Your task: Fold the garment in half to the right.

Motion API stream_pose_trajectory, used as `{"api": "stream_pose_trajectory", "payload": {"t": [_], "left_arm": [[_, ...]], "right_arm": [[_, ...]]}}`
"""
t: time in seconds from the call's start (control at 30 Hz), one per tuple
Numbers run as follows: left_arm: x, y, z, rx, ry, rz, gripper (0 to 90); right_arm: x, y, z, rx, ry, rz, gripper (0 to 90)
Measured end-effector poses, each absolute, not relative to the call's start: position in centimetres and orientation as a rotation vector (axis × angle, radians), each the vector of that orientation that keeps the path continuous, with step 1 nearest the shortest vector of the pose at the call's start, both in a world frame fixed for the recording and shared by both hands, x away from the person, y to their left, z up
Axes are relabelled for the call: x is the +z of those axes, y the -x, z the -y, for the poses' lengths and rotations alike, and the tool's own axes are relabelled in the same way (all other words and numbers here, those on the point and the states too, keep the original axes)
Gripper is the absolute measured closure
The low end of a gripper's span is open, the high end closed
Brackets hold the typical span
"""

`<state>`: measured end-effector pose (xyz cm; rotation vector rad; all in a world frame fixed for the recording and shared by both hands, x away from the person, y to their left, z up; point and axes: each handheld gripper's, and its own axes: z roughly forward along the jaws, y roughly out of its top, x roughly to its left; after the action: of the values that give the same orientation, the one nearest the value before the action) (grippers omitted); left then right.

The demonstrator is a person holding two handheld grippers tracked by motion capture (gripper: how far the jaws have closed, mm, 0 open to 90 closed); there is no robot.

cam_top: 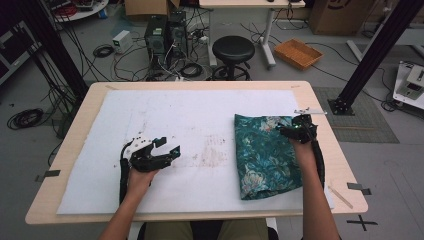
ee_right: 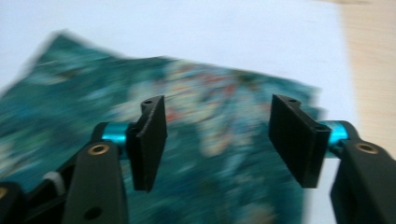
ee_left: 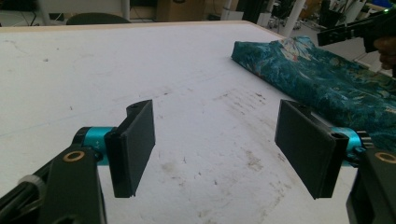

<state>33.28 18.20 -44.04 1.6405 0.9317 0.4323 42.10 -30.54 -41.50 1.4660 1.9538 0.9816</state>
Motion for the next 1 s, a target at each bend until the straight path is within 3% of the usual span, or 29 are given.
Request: {"api": "stream_pose_trajectory", "payload": {"t": [0.17, 0.4, 0.5, 0.57, 0.77, 1.0], "left_arm": [[-44.0, -33.2, -18.1, 0.432, -1.645, -0.93, 28.9], [-44.0, -33.1, -18.0, 0.427, -1.647, -0.927, 28.8], [-44.0, -33.1, -17.9, 0.427, -1.648, -0.923, 28.8], [-44.0, -33.1, -17.8, 0.427, -1.652, -0.92, 28.8], [-44.0, -33.0, -17.8, 0.427, -1.653, -0.919, 28.8], [-44.1, -33.1, -17.7, 0.423, -1.659, -0.917, 28.8]], "right_arm": [[-41.1, -38.5, 28.1, 1.048, -1.286, -2.059, 26.1], [-41.5, -33.9, 25.9, 1.179, -1.178, -2.168, 26.5], [-41.8, -32.4, 25.1, 1.194, -1.098, -2.245, 45.4], [-42.0, -31.6, 24.6, 1.223, -1.063, -2.286, 49.5], [-42.9, -30.5, 23.2, 1.178, -0.999, -2.428, 76.5], [-43.7, -29.9, 22.2, 1.182, -0.952, -2.479, 76.5]]}}
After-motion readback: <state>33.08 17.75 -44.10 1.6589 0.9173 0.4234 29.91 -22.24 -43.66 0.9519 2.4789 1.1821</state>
